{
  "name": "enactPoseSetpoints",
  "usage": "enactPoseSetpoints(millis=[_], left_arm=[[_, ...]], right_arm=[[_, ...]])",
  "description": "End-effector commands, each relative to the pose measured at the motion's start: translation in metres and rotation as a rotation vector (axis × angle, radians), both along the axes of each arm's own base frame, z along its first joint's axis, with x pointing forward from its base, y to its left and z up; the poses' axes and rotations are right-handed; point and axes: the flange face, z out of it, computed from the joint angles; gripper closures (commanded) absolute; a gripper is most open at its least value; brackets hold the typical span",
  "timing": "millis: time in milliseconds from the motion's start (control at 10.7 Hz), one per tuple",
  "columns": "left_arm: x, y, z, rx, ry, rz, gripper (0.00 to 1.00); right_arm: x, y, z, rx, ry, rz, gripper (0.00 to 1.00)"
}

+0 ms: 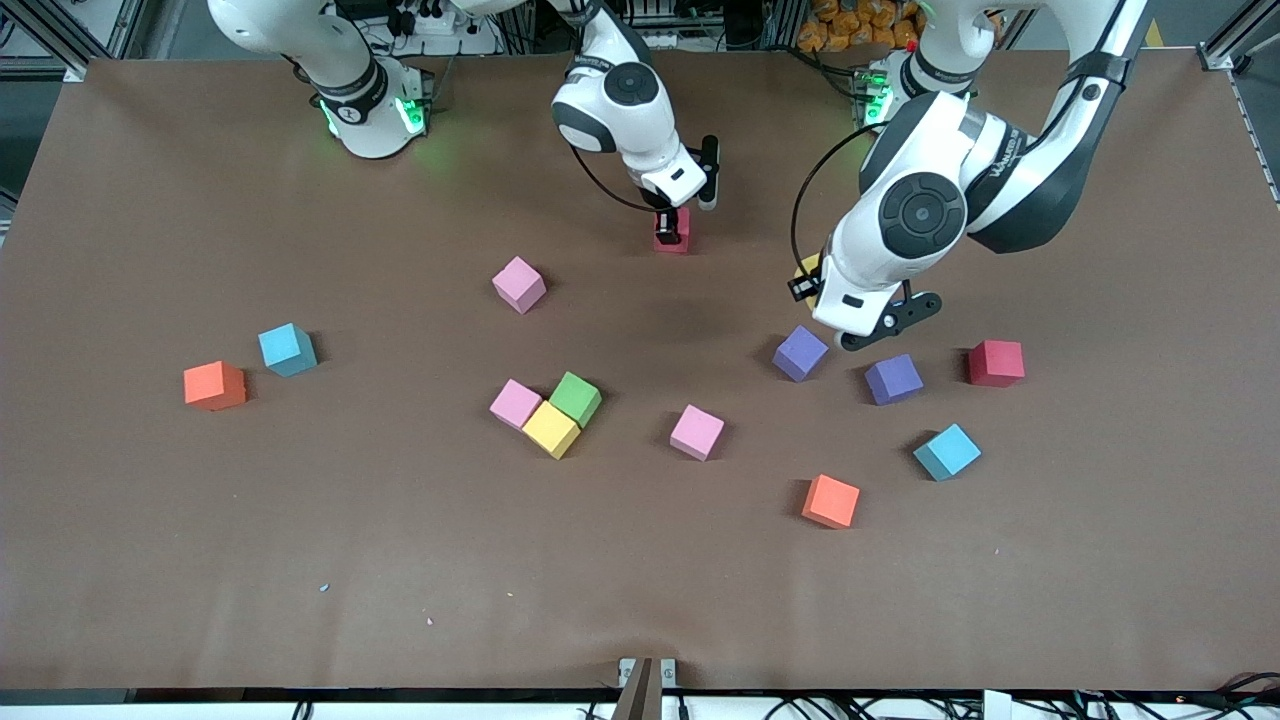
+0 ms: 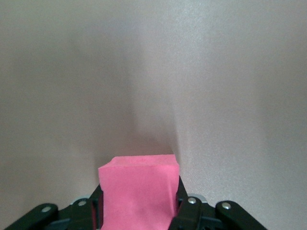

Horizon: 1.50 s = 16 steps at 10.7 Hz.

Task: Arrange 11 blocks into digit 3
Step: 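Carry the red cube to the table middle and release it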

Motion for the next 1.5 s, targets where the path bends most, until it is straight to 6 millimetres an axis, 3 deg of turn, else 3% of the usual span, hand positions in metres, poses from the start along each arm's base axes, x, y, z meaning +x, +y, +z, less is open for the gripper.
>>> enactPoseSetpoints(millis=[0,94,187,375,468,562,656,750,1218,1405], left_arm=[[0.005,-0.001,0.001,-0.008,0.019,-0.015,1.00],[0.005,-0.002,0.004,-0.011,0.012,-0.027,1.00],[0.013,-0.007,0.021,-0.037,-0.017,-0.023,1.00],[0.014,-0.013,0.027,-0.047,-0.025,-0.021,1.00],[0.015,-0.014,0.032,-0.052,-0.034,-0.022,1.00],[0.019,-0.009,0.035,-0.055,-0.038,-0.012,1.00],[0.020,-0.007,0.037,-0.053,-0.039,-0.006,1.00],[0.021,-0.005,0.038,-0.050,-0.043,-0.003,1.00],[0.023,-0.003,0.038,-0.046,-0.047,-0.003,1.00],[0.024,-0.003,0.039,-0.051,-0.044,0.007,1.00]], right_arm=[[0.001,0.009,-0.002,-0.002,-0.011,0.022,1.00],[0.001,0.009,-0.001,-0.001,-0.012,0.022,1.00],[0.001,0.010,-0.001,0.001,-0.012,0.023,0.97],[0.001,0.011,-0.002,-0.001,-0.012,0.025,0.93],[0.000,0.011,-0.002,-0.001,-0.011,0.025,0.87],[0.000,0.011,-0.002,0.003,-0.014,0.026,0.66],[0.000,0.011,-0.002,0.003,-0.014,0.026,0.63],[0.001,0.011,-0.002,0.005,-0.025,0.046,0.01],[0.004,0.010,0.000,0.002,-0.035,0.060,0.00],[0.008,0.009,0.009,0.008,-0.037,0.052,0.00]])
